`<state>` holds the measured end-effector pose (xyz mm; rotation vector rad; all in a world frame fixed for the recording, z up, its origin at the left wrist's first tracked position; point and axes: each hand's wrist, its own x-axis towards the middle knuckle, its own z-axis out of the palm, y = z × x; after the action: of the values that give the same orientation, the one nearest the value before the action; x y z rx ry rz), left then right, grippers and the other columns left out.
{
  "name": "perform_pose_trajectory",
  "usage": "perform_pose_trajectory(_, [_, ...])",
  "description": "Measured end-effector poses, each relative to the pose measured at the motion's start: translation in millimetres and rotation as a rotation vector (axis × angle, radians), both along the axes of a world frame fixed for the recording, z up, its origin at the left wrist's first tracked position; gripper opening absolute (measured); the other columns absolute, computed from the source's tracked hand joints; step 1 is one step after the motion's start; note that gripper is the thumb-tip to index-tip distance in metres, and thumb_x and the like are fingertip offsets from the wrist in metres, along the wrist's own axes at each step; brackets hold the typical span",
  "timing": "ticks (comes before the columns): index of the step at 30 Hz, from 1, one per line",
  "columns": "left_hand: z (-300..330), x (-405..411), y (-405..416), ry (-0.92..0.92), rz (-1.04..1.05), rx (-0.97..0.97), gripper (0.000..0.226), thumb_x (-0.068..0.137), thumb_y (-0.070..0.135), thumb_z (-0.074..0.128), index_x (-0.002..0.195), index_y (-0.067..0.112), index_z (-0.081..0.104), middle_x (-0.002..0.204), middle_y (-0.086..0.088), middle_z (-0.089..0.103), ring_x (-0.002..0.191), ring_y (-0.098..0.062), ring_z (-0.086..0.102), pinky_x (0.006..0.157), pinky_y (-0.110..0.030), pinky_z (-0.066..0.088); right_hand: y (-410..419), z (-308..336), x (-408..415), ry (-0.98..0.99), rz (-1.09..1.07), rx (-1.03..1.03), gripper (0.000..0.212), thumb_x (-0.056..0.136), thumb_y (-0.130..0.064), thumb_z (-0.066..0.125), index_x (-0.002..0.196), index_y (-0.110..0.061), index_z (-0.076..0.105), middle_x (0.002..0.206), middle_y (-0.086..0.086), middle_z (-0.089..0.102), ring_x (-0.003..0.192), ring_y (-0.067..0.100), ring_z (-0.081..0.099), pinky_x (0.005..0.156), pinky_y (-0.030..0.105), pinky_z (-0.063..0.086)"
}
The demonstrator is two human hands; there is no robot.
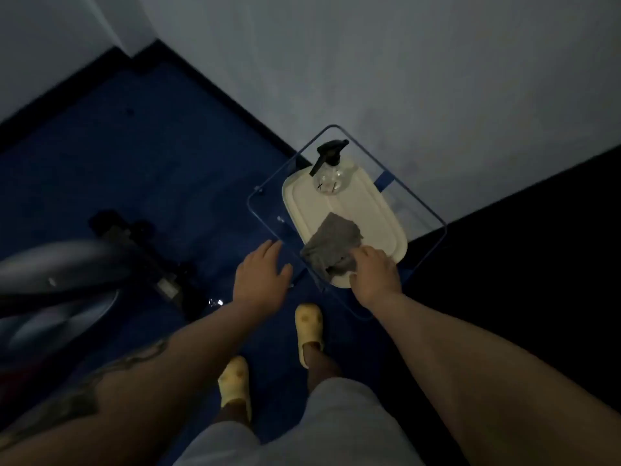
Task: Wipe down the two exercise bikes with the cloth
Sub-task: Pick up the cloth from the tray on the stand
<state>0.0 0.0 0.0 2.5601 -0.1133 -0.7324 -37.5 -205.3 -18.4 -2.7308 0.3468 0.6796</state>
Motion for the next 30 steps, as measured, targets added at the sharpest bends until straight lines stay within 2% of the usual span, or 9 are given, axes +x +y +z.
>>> perform_pose_trajectory(4, [-16, -1, -4, 0.047, 0.118, 0.003, 0.056, 0.097, 0.035, 0.045, 0.149, 0.019, 0.031, 0.157, -0.004, 0.028, 0.142, -0.026, 0.028, 0.116, -0.042, 0.024, -3, -26, 27, 0.049, 0.13, -0.021, 0.056, 0.088, -0.018, 0.06, 0.14, -0.02, 0.038, 0.142, 0.007, 0.039, 0.126, 0.026, 0.037, 0.105, 0.036, 0.031])
perform_pose_trajectory(8, [-32, -17, 0, 0.098, 0.189, 0.02, 0.056, 0.096, 0.034, 0.046, 0.148, 0.02, 0.032, 0.157, -0.003, 0.029, 0.143, -0.024, 0.028, 0.117, -0.041, 0.023, -1, -53, 37, 0.101, 0.245, -0.057, 0.061, 0.086, -0.019, 0.063, 0.139, -0.022, 0.036, 0.144, 0.008, 0.034, 0.13, 0.027, 0.032, 0.107, 0.038, 0.03])
perform_pose_trajectory(12, [-41, -33, 6, 0.168, 0.262, 0.028, 0.056, 0.096, 0.033, 0.046, 0.148, 0.021, 0.03, 0.157, -0.002, 0.029, 0.143, -0.023, 0.027, 0.117, -0.041, 0.024, -2, -67, 38, 0.061, 0.296, -0.158, 0.048, 0.084, -0.018, 0.065, 0.126, -0.019, 0.044, 0.134, 0.008, 0.041, 0.123, 0.026, 0.038, 0.099, 0.037, 0.034])
perform_pose_trajectory(15, [-45, -37, 8, 0.2, 0.298, 0.035, 0.056, 0.096, 0.034, 0.046, 0.149, 0.022, 0.03, 0.157, -0.001, 0.028, 0.144, -0.022, 0.025, 0.117, -0.04, 0.022, -6, -70, 41, 0.003, 0.32, -0.18, 0.028, 0.089, -0.014, 0.057, 0.117, -0.016, 0.052, 0.126, 0.009, 0.047, 0.116, 0.026, 0.042, 0.095, 0.036, 0.036])
perform_pose_trajectory(19, [-41, -35, 10, 0.21, 0.366, 0.026, 0.056, 0.096, 0.033, 0.046, 0.149, 0.022, 0.03, 0.157, 0.0, 0.027, 0.144, -0.022, 0.025, 0.117, -0.04, 0.022, -14, -56, 46, -0.123, 0.256, -0.012, 0.006, 0.092, -0.017, 0.052, 0.096, -0.013, 0.055, 0.103, 0.007, 0.056, 0.099, 0.024, 0.05, 0.08, 0.031, 0.035])
perform_pose_trajectory(22, [-30, -30, 12, 0.186, 0.418, -0.013, 0.055, 0.096, 0.033, 0.046, 0.148, 0.023, 0.031, 0.157, 0.001, 0.028, 0.144, -0.021, 0.025, 0.117, -0.041, 0.023, -9, -33, 46, -0.211, 0.192, 0.141, 0.01, 0.092, -0.019, 0.055, 0.085, -0.015, 0.049, 0.081, 0.005, 0.059, 0.077, 0.023, 0.055, 0.064, 0.031, 0.034])
perform_pose_trajectory(25, [-10, -25, 23, 0.115, 0.482, -0.067, 0.053, 0.096, 0.032, 0.048, 0.147, 0.021, 0.035, 0.156, 0.0, 0.031, 0.142, -0.02, 0.028, 0.117, -0.041, 0.025, 4, -3, 44, -0.236, 0.066, 0.305, 0.01, 0.094, -0.026, 0.055, 0.09, -0.019, 0.049, 0.076, -0.001, 0.061, 0.067, 0.017, 0.057, 0.055, 0.038, 0.047])
perform_pose_trajectory(30, [28, -38, 71, 0.029, 0.667, -0.085, 0.052, 0.097, 0.031, 0.048, 0.146, 0.02, 0.037, 0.156, 0.0, 0.031, 0.142, -0.019, 0.028, 0.117, -0.039, 0.024, 47, 40, 37, -0.246, -0.006, 0.521, 0.008, 0.093, -0.029, 0.056, 0.09, -0.031, 0.049, 0.078, -0.014, 0.061, 0.071, 0.006, 0.061, 0.059, 0.035, 0.054])
